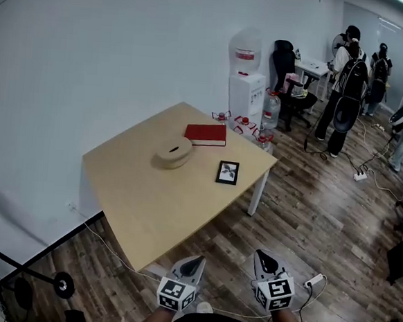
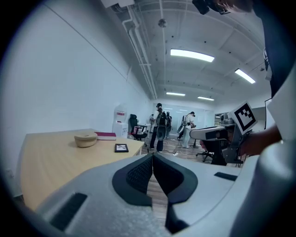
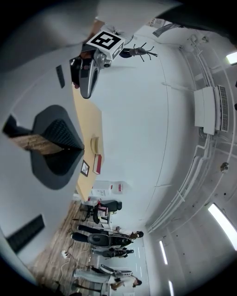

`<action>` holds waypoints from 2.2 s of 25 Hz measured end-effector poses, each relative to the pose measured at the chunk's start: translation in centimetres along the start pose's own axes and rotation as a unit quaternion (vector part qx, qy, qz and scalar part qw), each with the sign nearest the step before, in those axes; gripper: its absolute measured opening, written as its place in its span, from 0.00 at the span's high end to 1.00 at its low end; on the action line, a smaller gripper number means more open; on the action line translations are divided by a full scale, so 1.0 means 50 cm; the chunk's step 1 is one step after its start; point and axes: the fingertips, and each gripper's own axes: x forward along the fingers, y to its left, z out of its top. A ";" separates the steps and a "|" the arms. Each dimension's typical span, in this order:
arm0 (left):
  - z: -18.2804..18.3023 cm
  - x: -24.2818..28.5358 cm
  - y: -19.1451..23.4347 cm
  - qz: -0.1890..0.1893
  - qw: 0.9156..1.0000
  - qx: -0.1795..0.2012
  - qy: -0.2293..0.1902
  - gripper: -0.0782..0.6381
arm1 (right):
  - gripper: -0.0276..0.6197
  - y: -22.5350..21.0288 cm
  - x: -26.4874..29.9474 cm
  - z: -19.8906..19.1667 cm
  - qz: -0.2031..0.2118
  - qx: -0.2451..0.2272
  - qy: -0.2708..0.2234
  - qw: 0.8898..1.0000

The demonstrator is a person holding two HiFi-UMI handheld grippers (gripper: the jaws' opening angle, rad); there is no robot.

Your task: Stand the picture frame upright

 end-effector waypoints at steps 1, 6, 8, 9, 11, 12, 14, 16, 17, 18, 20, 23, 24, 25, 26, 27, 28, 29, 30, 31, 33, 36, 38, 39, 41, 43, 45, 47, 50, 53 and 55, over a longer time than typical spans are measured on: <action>0.003 0.005 0.021 -0.001 1.000 0.001 0.001 0.88 | 0.94 0.004 0.018 0.002 -0.002 0.002 0.002 1.000; 0.015 0.020 0.092 -0.009 1.000 0.003 0.000 0.88 | 0.94 0.005 0.085 0.002 -0.014 0.014 0.014 1.000; 0.015 0.028 0.118 -0.013 1.000 0.003 0.000 0.88 | 0.94 0.003 0.108 0.007 -0.020 0.020 0.014 0.999; 0.017 0.033 0.130 -0.014 1.000 0.003 0.001 0.88 | 0.94 0.001 0.120 0.011 -0.022 0.023 0.014 0.999; 0.021 0.043 0.146 -0.016 1.000 0.001 0.002 0.88 | 0.94 -0.004 0.138 0.016 -0.026 0.028 0.016 0.999; 0.024 0.048 0.149 -0.017 1.000 0.000 0.001 0.88 | 0.94 -0.007 0.143 0.017 -0.027 0.030 0.018 0.999; 0.031 0.060 0.153 -0.022 1.000 -0.001 0.000 0.88 | 0.94 -0.016 0.156 0.019 -0.029 0.030 0.019 0.999; 0.035 0.083 0.160 -0.027 1.000 0.001 0.002 0.88 | 0.94 -0.031 0.176 0.024 -0.030 0.029 0.018 0.999; 0.034 0.097 0.162 -0.029 1.000 0.000 0.006 0.88 | 0.94 -0.042 0.187 0.026 -0.029 0.029 0.017 0.999; 0.032 0.110 0.163 -0.031 0.999 0.000 0.011 0.88 | 0.94 -0.053 0.197 0.025 -0.029 0.030 0.017 0.999; 0.030 0.139 0.164 -0.032 0.999 -0.001 0.018 0.88 | 0.94 -0.079 0.215 0.025 -0.029 0.033 0.018 0.999; 0.045 0.193 0.175 -0.029 0.999 0.000 0.021 0.88 | 0.94 -0.124 0.251 0.037 -0.025 0.033 0.017 0.999; 0.053 0.213 0.180 -0.028 0.999 0.000 0.021 0.88 | 0.94 -0.141 0.266 0.041 -0.024 0.032 0.018 0.999; 0.060 0.233 0.184 -0.026 0.999 -0.001 0.021 0.88 | 0.94 -0.158 0.281 0.043 -0.022 0.033 0.020 0.999; 0.067 0.253 0.189 -0.024 1.000 -0.002 0.021 0.88 | 0.94 -0.175 0.296 0.047 -0.020 0.034 0.022 0.999; 0.074 0.272 0.194 -0.021 1.000 -0.003 0.021 0.88 | 0.94 -0.191 0.310 0.052 -0.017 0.035 0.022 0.999; 0.081 0.292 0.199 -0.019 1.000 -0.004 0.021 0.88 | 0.94 -0.207 0.323 0.058 -0.015 0.036 0.021 0.999; 0.087 0.312 0.203 -0.016 1.000 -0.004 0.022 0.88 | 0.94 -0.224 0.336 0.064 -0.012 0.036 0.021 0.999; 0.094 0.332 0.206 -0.013 1.000 -0.005 0.022 0.88 | 0.94 -0.242 0.348 0.070 -0.010 0.037 0.021 0.999; 0.102 0.352 0.208 -0.010 1.000 -0.005 0.022 0.88 | 0.94 -0.262 0.359 0.076 -0.008 0.038 0.021 0.999; 0.117 0.391 0.209 -0.002 1.000 -0.008 0.021 0.88 | 0.94 -0.301 0.379 0.085 -0.003 0.040 0.021 0.999; 0.133 0.448 0.215 0.009 1.000 -0.012 0.024 0.88 | 0.94 -0.357 0.413 0.092 0.005 0.043 0.022 0.999; 0.142 0.482 0.219 0.017 0.999 -0.014 0.026 0.88 | 0.94 -0.391 0.436 0.094 0.011 0.046 0.024 0.999; 0.148 0.499 0.220 0.022 0.999 -0.015 0.026 0.88 | 0.94 -0.407 0.447 0.095 0.016 0.047 0.026 0.998; 0.160 0.528 0.221 0.032 0.999 -0.017 0.026 0.88 | 0.94 -0.434 0.469 0.097 0.029 0.047 0.030 0.998; 0.164 0.548 0.223 0.044 0.999 -0.019 0.025 0.88 | 0.94 -0.451 0.488 0.094 0.044 0.044 0.034 0.997; 0.165 0.562 0.227 0.055 0.998 -0.022 0.024 0.88 | 0.94 -0.461 0.508 0.090 0.058 0.040 0.037 0.997; 0.167 0.571 0.234 0.062 0.997 -0.026 0.023 0.88 | 0.94 -0.465 0.531 0.089 0.070 0.038 0.040 0.996; 0.167 0.577 0.256 0.068 0.997 -0.025 0.028 0.88 | 0.94 -0.455 0.571 0.095 0.086 0.039 0.044 0.995; 0.170 0.586 0.302 0.075 0.996 -0.027 0.030 0.88 | 0.94 -0.436 0.621 0.100 0.097 0.037 0.051 0.993; 0.170 0.589 0.334 0.081 0.996 -0.034 0.028 0.88 | 0.94 -0.424 0.654 0.098 0.102 0.035 0.056 0.993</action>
